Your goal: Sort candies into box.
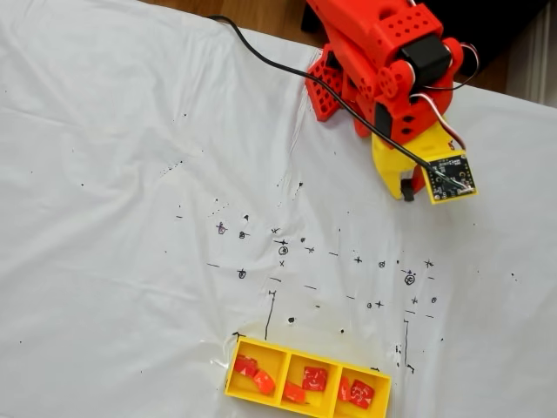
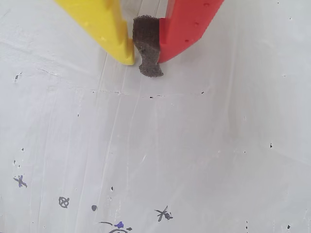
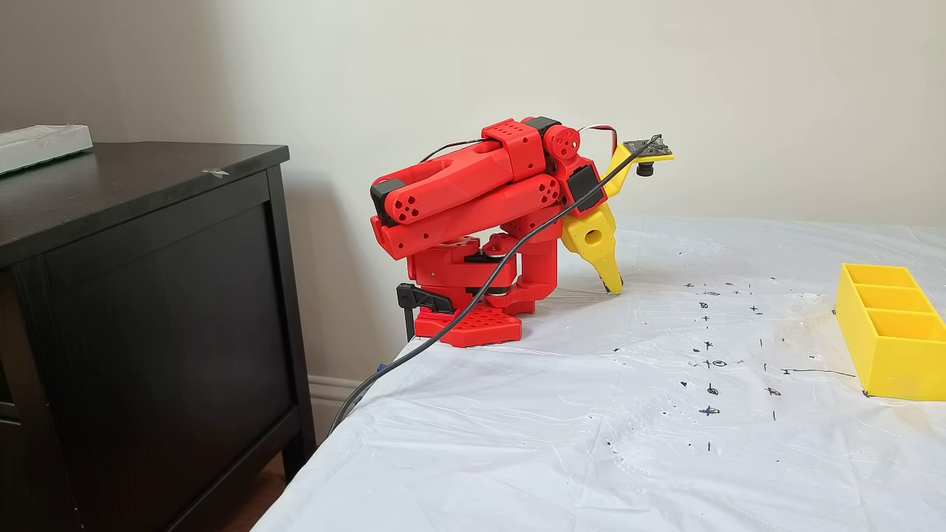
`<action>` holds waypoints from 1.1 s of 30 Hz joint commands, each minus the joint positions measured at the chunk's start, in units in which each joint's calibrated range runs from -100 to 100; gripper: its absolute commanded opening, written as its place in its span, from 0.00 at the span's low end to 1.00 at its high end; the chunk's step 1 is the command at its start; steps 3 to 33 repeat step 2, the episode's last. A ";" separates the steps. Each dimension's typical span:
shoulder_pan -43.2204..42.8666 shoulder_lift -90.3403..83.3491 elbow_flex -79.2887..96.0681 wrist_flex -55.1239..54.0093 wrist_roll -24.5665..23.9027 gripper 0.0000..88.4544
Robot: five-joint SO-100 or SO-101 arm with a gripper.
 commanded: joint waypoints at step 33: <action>-0.02 -0.34 0.70 0.34 -0.05 0.05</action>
